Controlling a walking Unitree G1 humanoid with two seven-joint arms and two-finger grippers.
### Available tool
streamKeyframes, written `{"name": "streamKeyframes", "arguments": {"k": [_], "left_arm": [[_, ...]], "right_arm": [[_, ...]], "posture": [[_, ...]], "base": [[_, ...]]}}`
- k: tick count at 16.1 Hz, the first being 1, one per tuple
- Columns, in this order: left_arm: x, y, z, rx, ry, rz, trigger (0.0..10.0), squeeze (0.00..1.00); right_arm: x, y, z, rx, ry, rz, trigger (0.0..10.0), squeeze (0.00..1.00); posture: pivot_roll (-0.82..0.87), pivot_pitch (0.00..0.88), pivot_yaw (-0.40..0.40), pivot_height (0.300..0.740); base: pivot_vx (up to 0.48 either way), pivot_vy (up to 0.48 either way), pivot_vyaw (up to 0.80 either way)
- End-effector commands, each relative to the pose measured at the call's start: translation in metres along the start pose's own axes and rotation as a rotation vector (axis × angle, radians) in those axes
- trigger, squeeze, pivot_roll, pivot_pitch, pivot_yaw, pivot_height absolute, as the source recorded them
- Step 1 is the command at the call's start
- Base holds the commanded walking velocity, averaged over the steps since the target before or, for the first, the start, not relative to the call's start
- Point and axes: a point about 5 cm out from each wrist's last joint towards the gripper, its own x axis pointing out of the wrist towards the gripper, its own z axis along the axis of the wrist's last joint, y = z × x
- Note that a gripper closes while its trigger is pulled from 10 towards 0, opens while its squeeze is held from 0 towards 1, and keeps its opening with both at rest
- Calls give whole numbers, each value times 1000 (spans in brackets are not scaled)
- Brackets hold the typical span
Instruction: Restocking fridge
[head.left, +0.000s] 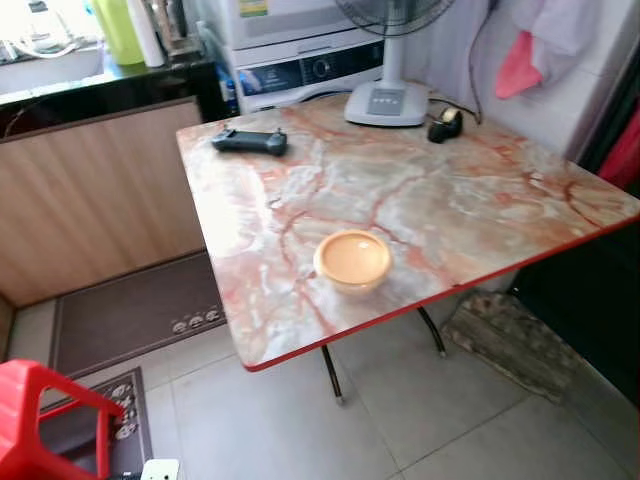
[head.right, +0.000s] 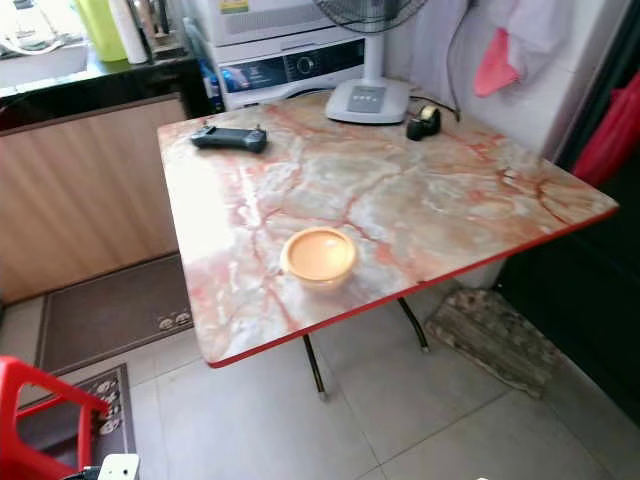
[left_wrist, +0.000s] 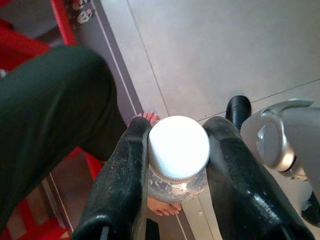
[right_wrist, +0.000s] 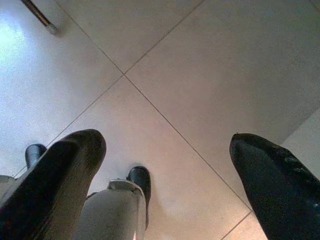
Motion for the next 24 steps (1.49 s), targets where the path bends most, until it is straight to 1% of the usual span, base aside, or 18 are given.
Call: {"name": "streamKeyframes", "arguments": {"k": [1, 4, 5, 8, 11, 13, 14, 16, 17, 20, 22, 23, 24], "left_arm": [[-1, 2, -6, 6, 29, 5, 10000, 0], [-1, 0, -7, 13, 41, 11, 10000, 0], [-1, 0, -8, 18, 46, 11, 10000, 0], [-1, 0, -10, 24, 57, 13, 10000, 0], [-3, 4, -16, 25, 69, 14, 10000, 0], [-6, 11, -25, 55, 85, 16, 10000, 0], [-7, 16, -30, 30, 100, 23, 10000, 0], [-8, 17, -33, 55, 109, 15, 10000, 0], [-8, 18, -33, 50, 109, 18, 10000, 0], [-8, 17, -33, 66, 113, 17, 10000, 0], [-8, 15, -33, 45, 121, 10, 10000, 0], [-7, 13, -31, 52, 119, 6, 10000, 0], [-5, 5, -26, 55, 110, -4, 10000, 0]], "right_arm": [[0, 3, -2, 10, 8, 7, 10000, 0], [0, 3, -2, 15, 9, 4, 10000, 0], [0, 3, -2, 3, 16, 9, 10000, 0], [0, 2, -2, -1, 19, 10, 10000, 0], [0, 3, -2, -5, 22, 12, 10000, 0], [0, 2, -2, -7, 22, 12, 10000, 0], [0, 2, -2, -10, 24, 12, 10000, 0], [0, 2, -2, -13, 28, 11, 10000, 0], [0, 2, -2, -14, 28, 11, 10000, 0], [0, 2, -2, -16, 29, 13, 10000, 0], [0, 2, -2, -17, 30, 14, 10000, 0], [0, 2, -2, -19, 31, 14, 10000, 0], [0, 2, -2, -18, 33, 14, 10000, 0]], "posture": [[46, 0, 28, 740], [44, 0, 24, 740], [42, 0, 25, 740], [48, 0, 20, 740], [48, 0, 20, 740], [47, 0, 19, 740], [47, 0, 19, 740], [49, 0, 19, 740], [47, 0, 18, 740], [48, 0, 18, 740], [50, 0, 18, 740], [49, 0, 17, 740], [45, 0, 22, 740]], "base": [[0, 0, 0], [0, 0, 0], [0, 0, 0], [0, 0, -800], [0, 0, -800], [0, -366, -800], [0, 0, -800], [0, 0, -800], [0, 0, -800], [0, -91, -800], [0, 0, -800], [0, 0, -800], [0, 0, -800]]}}
